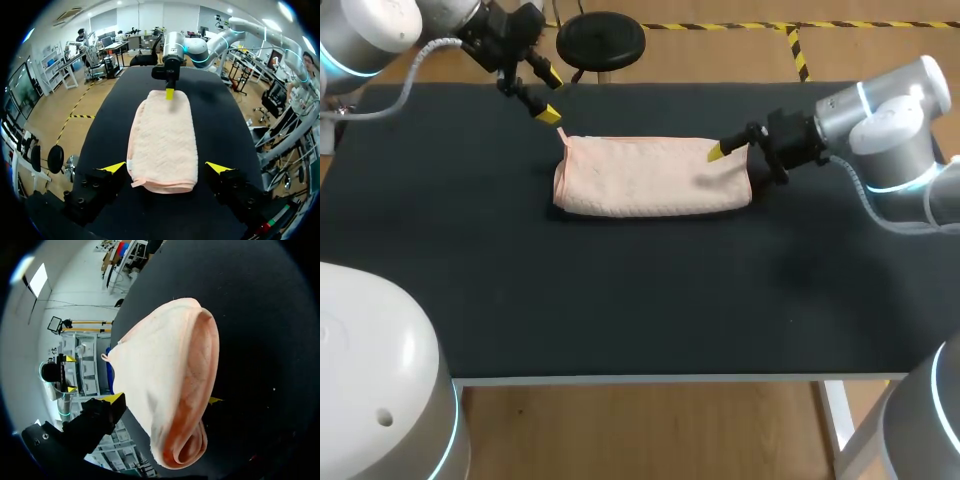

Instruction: Fold the towel

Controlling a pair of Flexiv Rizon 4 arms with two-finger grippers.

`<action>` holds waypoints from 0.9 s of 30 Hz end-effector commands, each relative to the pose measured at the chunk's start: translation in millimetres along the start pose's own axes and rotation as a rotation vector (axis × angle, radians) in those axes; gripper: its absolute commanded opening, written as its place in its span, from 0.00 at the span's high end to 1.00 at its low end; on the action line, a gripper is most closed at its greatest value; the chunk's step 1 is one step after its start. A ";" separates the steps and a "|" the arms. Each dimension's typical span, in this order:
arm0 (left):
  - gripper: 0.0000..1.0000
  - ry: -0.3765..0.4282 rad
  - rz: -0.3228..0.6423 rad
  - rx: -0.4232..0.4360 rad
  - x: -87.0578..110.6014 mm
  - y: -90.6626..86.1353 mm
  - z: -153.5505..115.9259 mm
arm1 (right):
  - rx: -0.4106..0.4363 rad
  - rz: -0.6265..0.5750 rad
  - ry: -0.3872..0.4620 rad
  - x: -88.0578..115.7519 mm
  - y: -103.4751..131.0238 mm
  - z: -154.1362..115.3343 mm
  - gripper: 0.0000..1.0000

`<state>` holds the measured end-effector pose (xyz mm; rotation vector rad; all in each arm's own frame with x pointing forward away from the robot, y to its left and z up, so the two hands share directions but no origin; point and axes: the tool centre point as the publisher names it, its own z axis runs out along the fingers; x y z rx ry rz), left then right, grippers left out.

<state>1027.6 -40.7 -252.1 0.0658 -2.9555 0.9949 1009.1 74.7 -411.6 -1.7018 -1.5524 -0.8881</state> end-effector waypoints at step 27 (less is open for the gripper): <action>0.00 -0.002 0.001 0.002 0.6 0.6 0.6 | 0.013 -0.080 -0.291 131.4 -1.1 105.6 1.00</action>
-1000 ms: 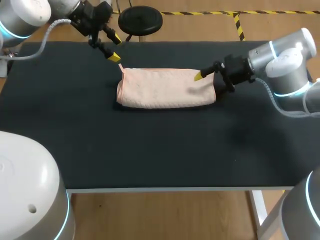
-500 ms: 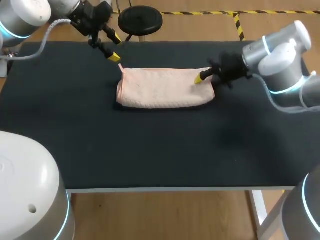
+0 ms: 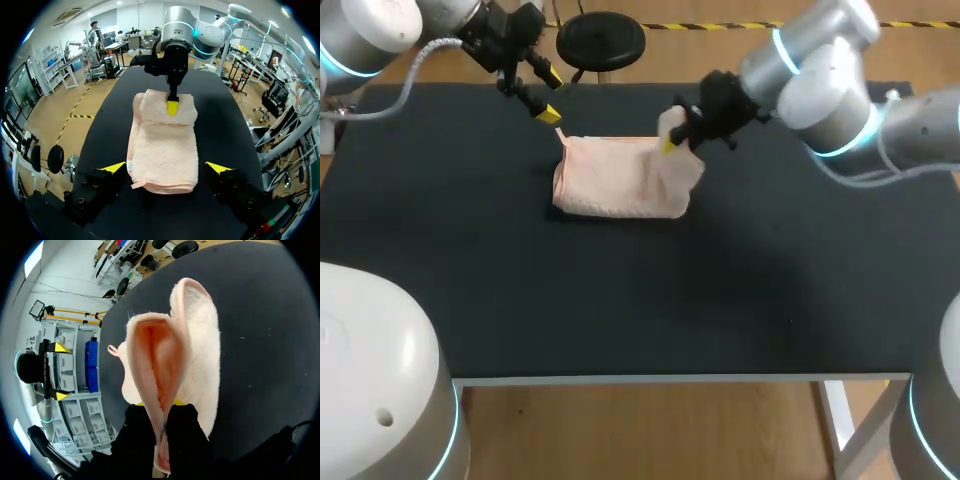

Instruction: Fold the towel

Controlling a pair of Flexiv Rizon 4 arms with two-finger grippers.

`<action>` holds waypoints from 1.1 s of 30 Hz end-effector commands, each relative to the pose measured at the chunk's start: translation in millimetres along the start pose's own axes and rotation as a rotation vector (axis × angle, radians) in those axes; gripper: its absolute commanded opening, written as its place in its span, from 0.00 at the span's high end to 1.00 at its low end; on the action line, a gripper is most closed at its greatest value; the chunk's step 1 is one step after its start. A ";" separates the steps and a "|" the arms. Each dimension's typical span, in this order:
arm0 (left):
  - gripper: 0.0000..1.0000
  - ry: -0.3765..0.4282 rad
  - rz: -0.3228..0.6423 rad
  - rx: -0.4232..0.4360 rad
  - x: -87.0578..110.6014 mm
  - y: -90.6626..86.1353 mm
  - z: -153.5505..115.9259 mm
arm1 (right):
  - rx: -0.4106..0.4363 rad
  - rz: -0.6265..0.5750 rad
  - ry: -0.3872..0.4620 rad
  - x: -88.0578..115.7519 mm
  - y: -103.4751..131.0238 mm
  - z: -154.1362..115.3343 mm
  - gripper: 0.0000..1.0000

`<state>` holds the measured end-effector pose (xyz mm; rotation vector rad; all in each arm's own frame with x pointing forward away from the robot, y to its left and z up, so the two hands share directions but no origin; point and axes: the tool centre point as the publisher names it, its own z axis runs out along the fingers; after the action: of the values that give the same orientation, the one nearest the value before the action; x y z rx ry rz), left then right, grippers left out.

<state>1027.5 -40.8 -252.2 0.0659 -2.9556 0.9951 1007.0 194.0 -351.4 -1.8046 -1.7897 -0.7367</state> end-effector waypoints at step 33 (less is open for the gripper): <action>0.00 -0.001 0.001 0.002 0.5 0.6 0.5 | -0.040 -0.051 0.213 117.4 -30.4 38.4 0.00</action>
<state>1027.5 -40.8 -252.2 0.0660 -2.9557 0.9951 988.0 322.4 -311.5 -1.6492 -1.7085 -0.9084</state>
